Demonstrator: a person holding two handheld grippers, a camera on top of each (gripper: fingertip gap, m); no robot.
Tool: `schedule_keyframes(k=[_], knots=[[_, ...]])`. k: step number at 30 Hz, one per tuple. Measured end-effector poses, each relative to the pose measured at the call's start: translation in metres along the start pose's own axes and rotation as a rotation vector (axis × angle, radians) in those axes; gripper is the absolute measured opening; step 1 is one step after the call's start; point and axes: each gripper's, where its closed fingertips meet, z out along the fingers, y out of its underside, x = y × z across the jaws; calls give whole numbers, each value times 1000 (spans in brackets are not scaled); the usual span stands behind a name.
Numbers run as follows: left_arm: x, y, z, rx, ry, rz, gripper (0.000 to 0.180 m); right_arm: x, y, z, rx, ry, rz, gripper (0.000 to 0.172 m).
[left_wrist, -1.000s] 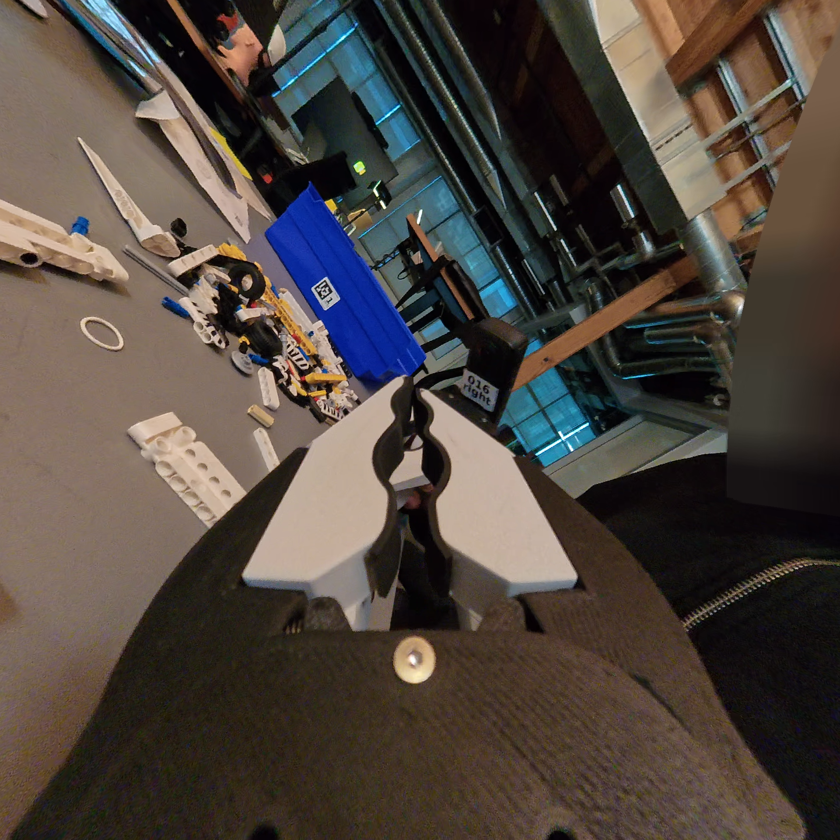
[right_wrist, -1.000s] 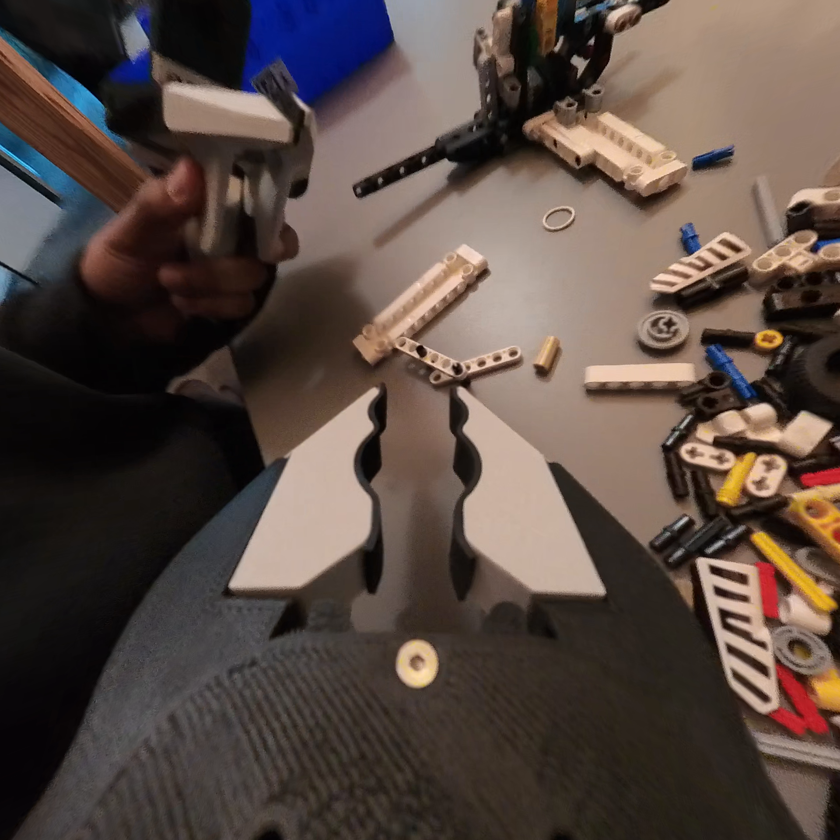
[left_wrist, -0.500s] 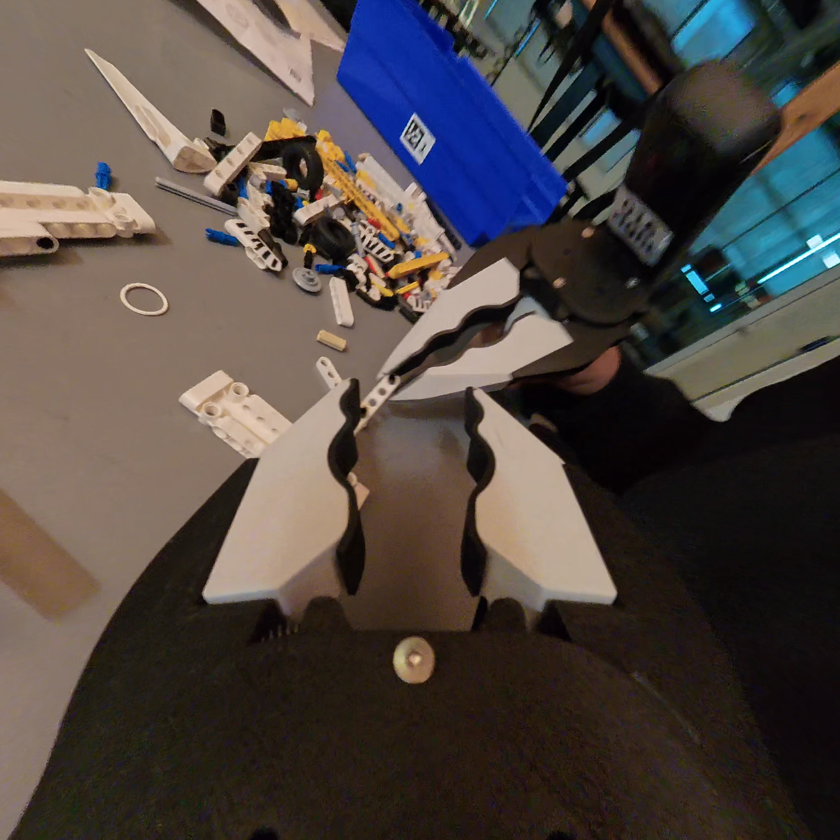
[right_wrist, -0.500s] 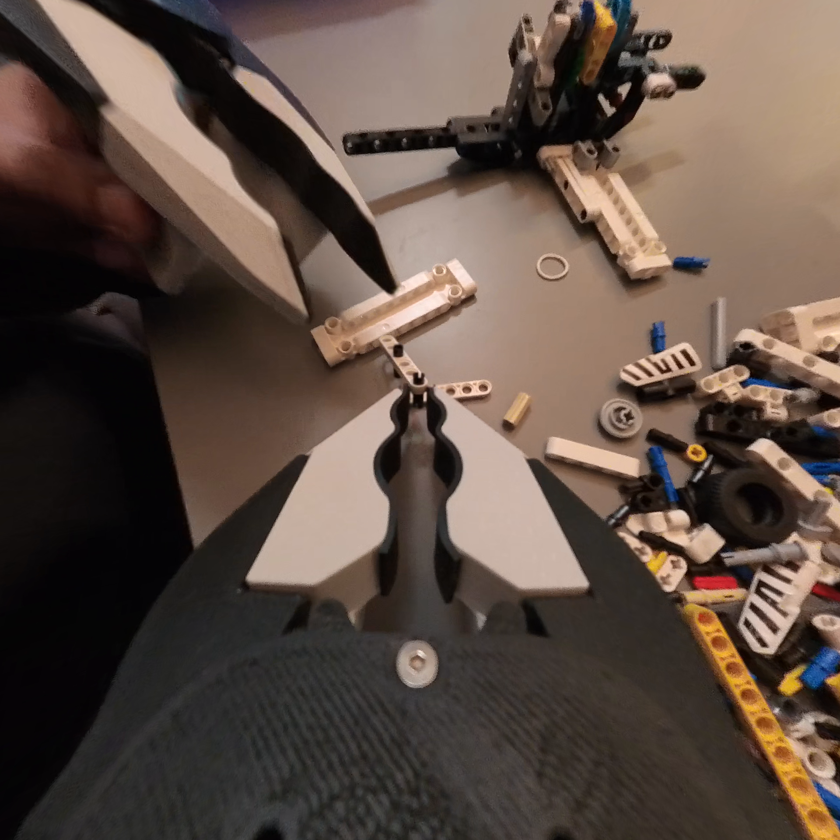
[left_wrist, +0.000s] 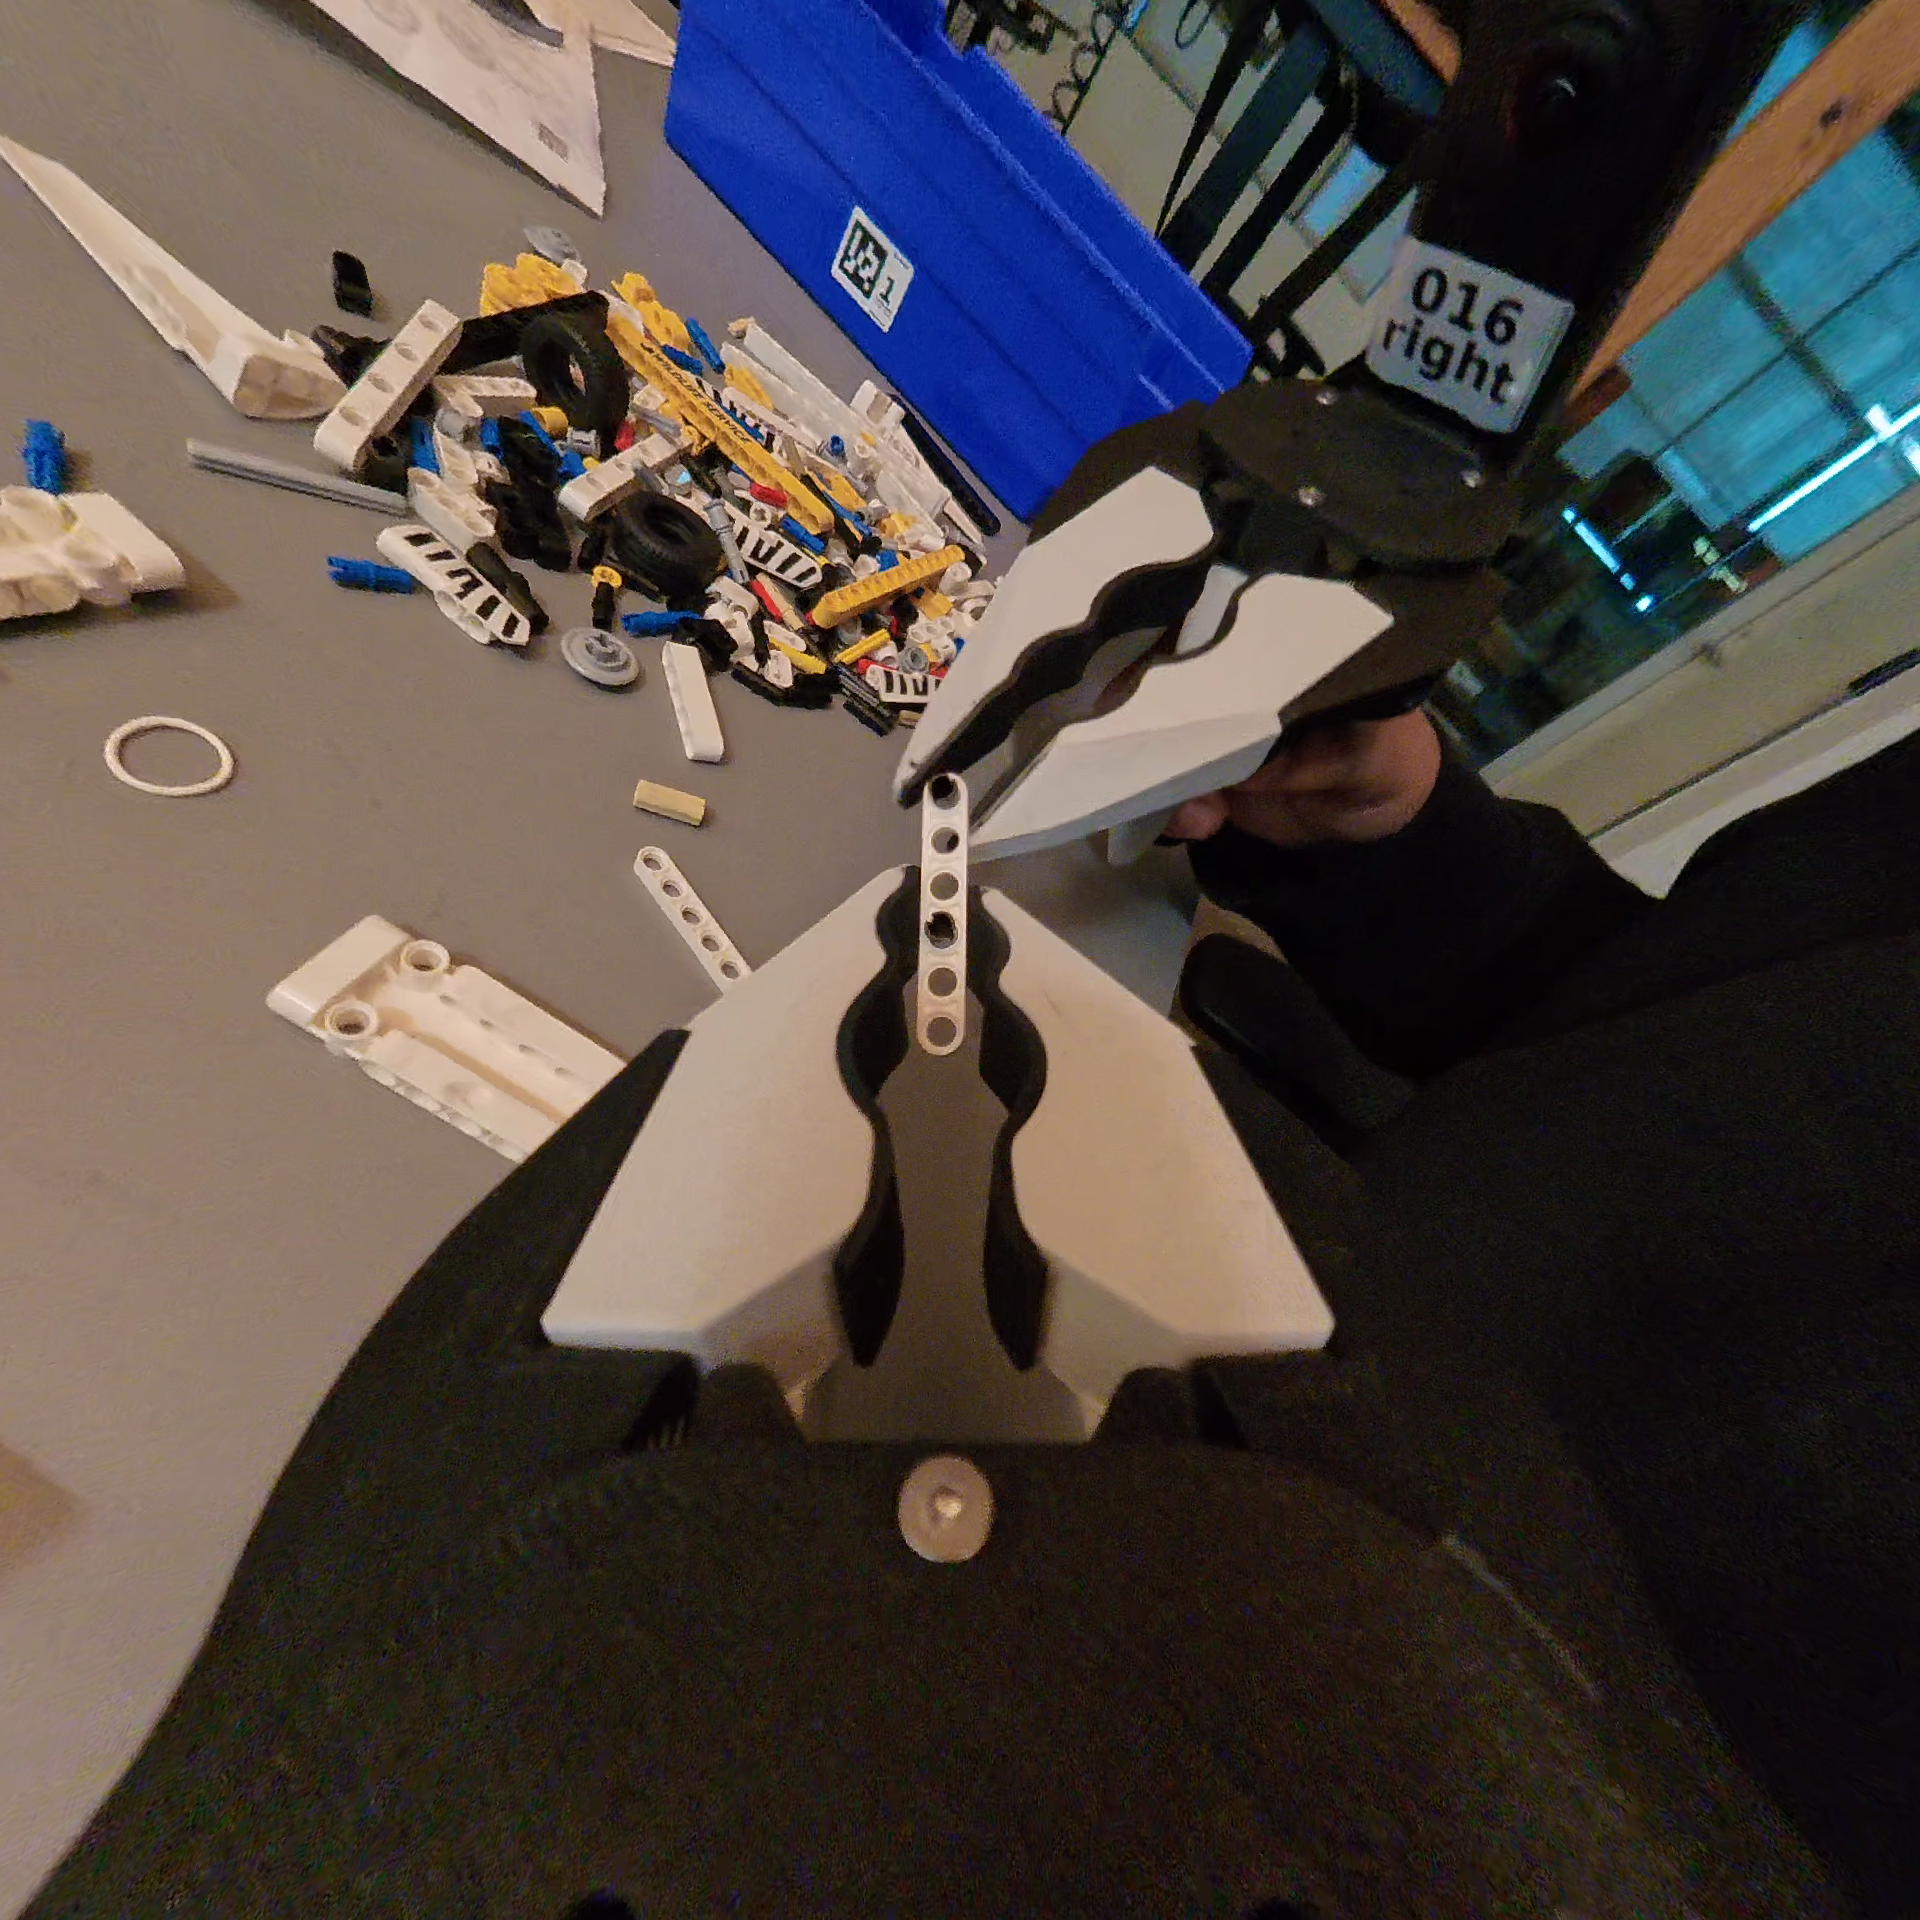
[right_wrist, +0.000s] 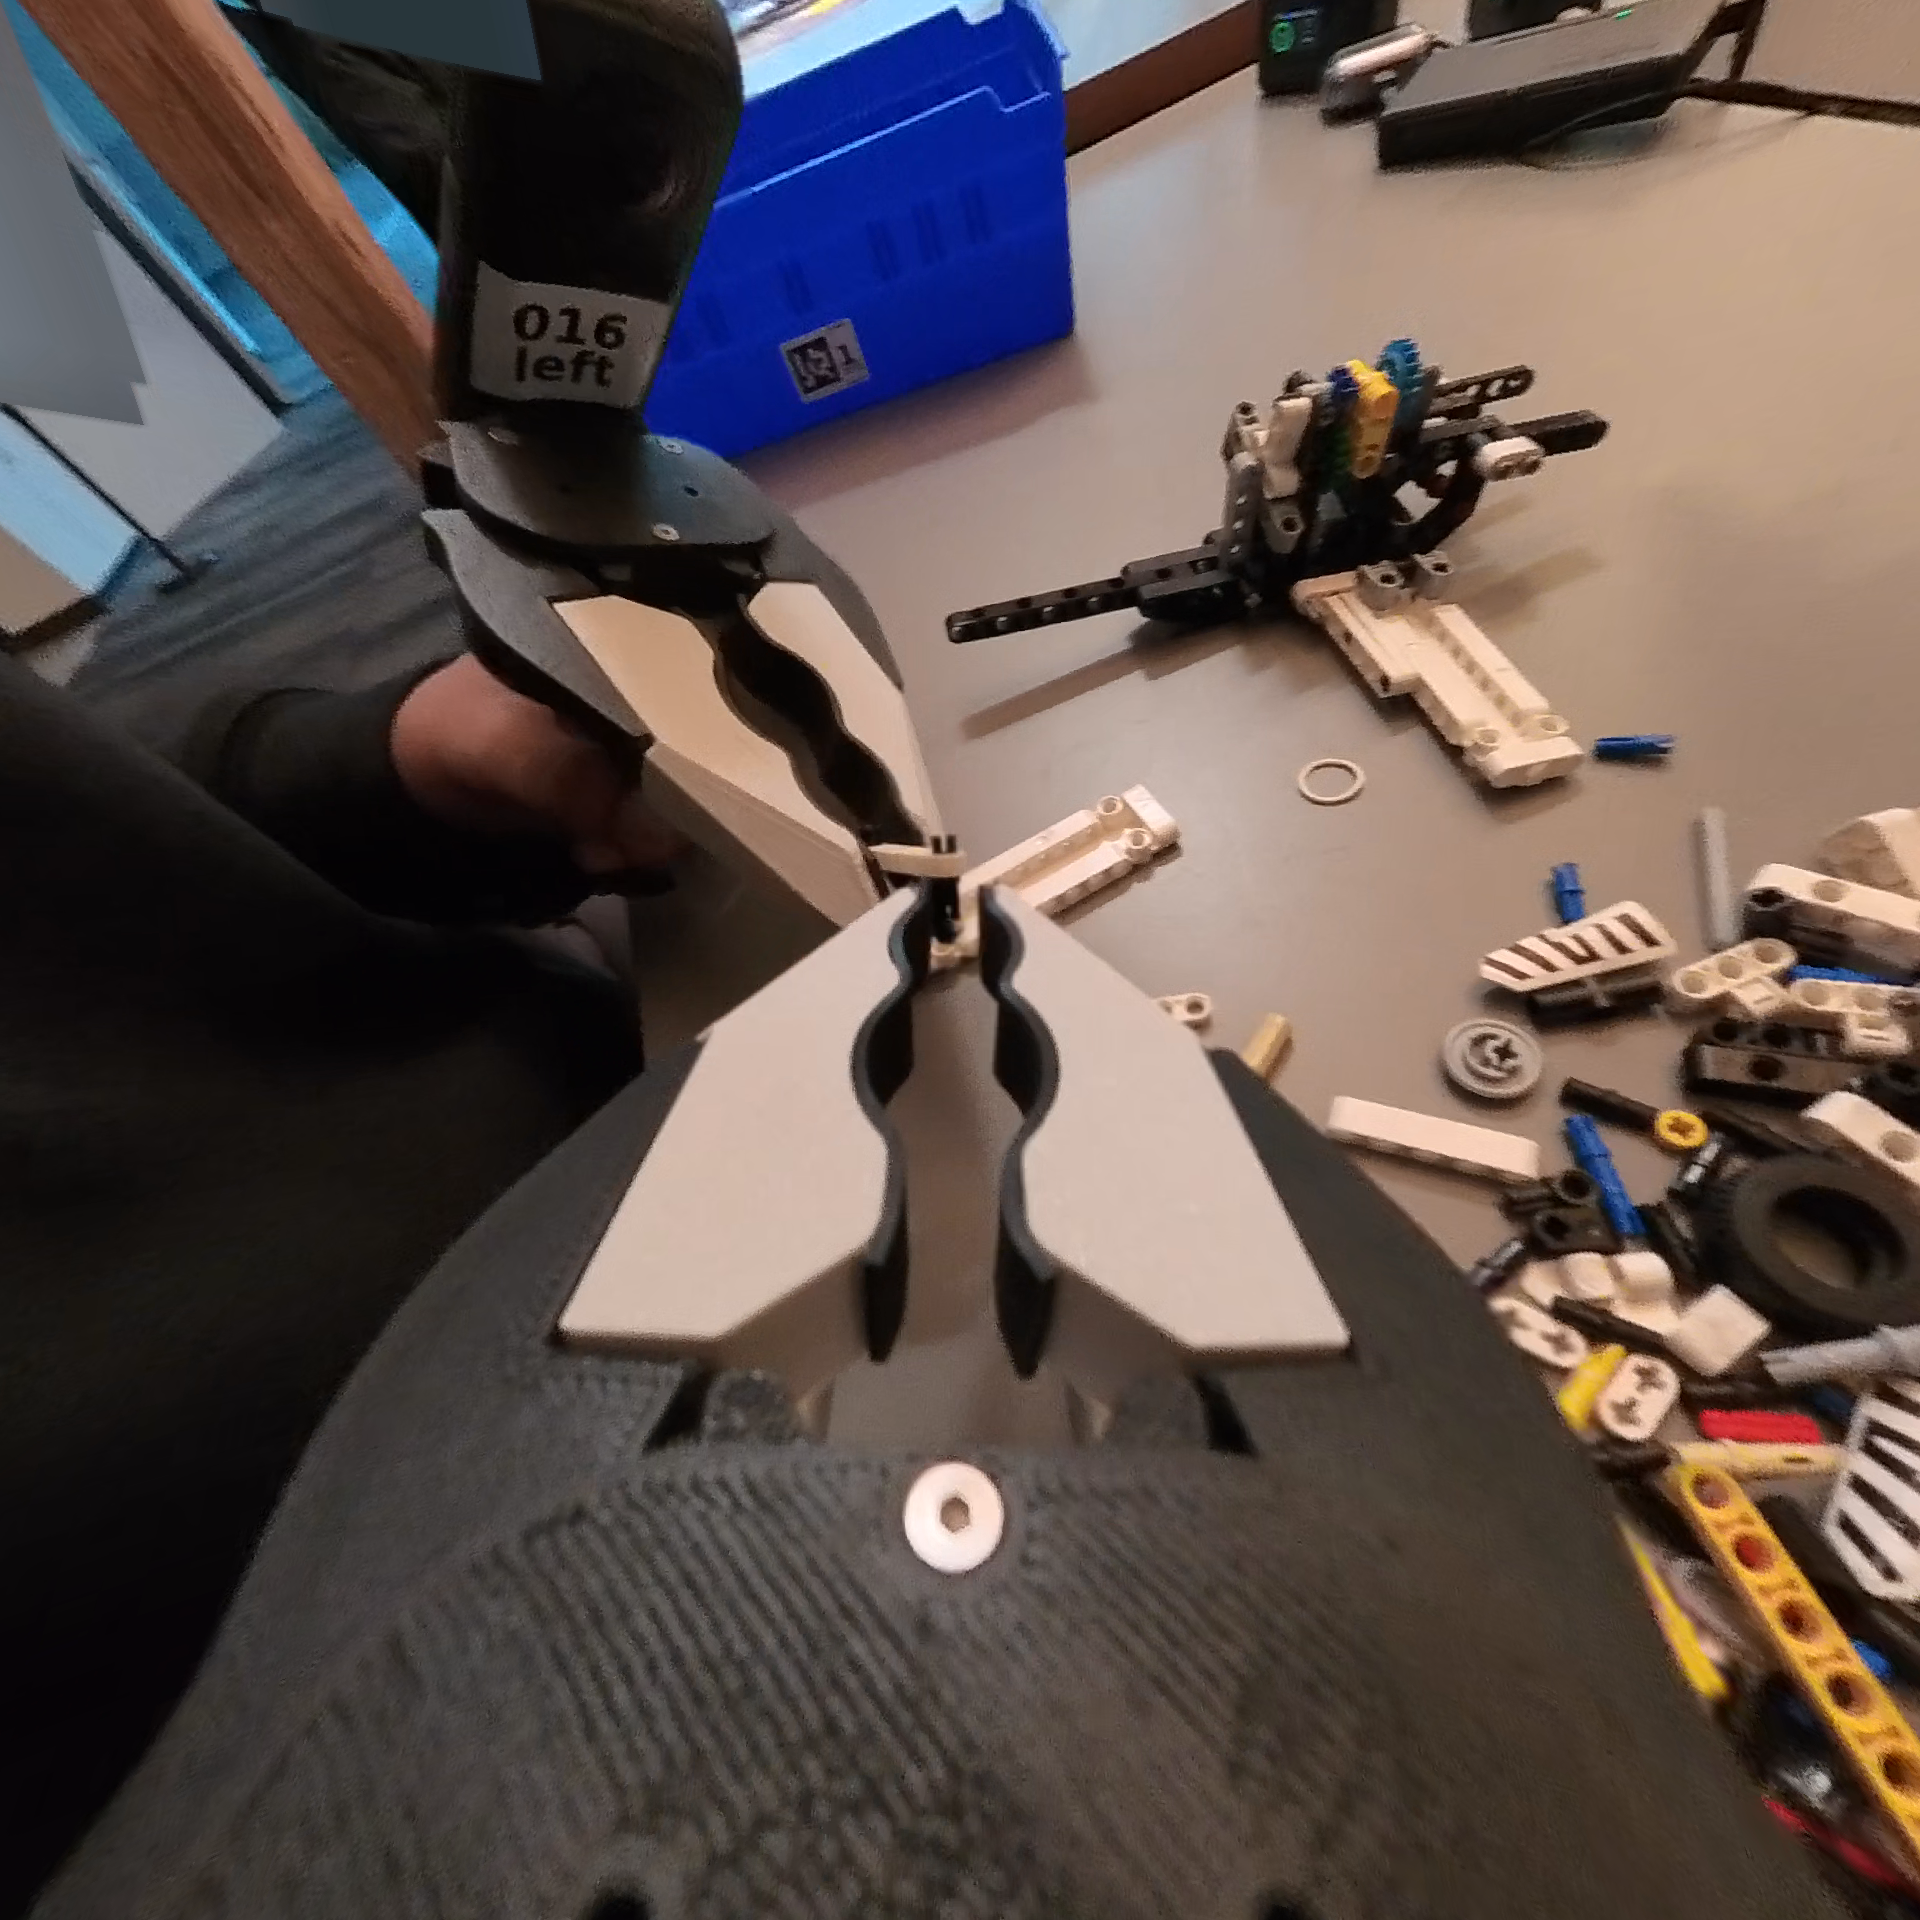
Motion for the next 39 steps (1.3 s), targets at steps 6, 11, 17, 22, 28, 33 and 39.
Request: schedule_keyframes(k=[6, 11, 17, 22, 28, 33, 39], knots=[[-3, 2, 5, -22, -86, 77, 4, 2, 6, 4, -85, 146, -191, 6], [13, -7, 3, 67, 79, -47, 15, 4, 0, 0, -79, 229, -275, 3], [25, -17, -7, 184, 207, -157, 10, -3, -10, -3, -28, 220, -284, 3], [20, -21, -7, 226, 62, -62, 9, 0, -11, -3, -22, 214, -168, 3], [19, -23, -10, 299, 79, -128, 7, 0, -10, -2, -48, 242, -114, 4], [19, -31, -15, 358, 84, -169, 5, -2, -10, -7, -52, 293, -172, 4], [14, -45, -22, 490, 311, -447, 3, -4, -21, -9, 27, 268, -134, 3]])
